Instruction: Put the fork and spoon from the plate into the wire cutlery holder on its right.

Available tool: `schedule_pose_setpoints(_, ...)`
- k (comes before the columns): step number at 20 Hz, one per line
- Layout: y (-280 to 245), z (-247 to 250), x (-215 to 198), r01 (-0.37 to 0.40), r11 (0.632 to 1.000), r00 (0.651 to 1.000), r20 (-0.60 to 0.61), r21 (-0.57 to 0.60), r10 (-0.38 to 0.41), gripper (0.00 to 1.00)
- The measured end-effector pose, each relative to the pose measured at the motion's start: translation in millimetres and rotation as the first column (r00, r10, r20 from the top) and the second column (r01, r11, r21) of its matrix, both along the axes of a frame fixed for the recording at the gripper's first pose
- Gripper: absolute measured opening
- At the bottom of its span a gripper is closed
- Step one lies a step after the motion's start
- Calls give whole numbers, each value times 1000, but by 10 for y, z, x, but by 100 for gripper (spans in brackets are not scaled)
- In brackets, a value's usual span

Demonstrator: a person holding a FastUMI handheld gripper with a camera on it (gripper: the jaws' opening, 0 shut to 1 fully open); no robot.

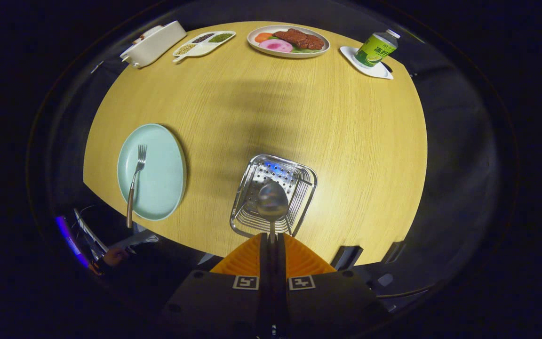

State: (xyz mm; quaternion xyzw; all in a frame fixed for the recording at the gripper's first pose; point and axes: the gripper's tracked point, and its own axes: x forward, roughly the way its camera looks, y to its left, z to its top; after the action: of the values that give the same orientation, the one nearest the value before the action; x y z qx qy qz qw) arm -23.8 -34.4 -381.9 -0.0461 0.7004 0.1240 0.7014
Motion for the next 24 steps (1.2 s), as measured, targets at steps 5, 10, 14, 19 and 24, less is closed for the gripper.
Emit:
schedule_pose_setpoints(5,16,27,137,24,1000,999,38,-10,-24,16)
schedule_pose_setpoints(10,35,301,254,58,998,988,140,9,-59,26)
schedule_pose_setpoints(14,496,697,245,62,991,969,232,123,-89,31)
schedule_pose_setpoints(19,1487,880,-15,10,969,969,239,247,-71,27)
schedule_pose_setpoints(24,2347,734,-301,13,951,978,195,309,-76,27)
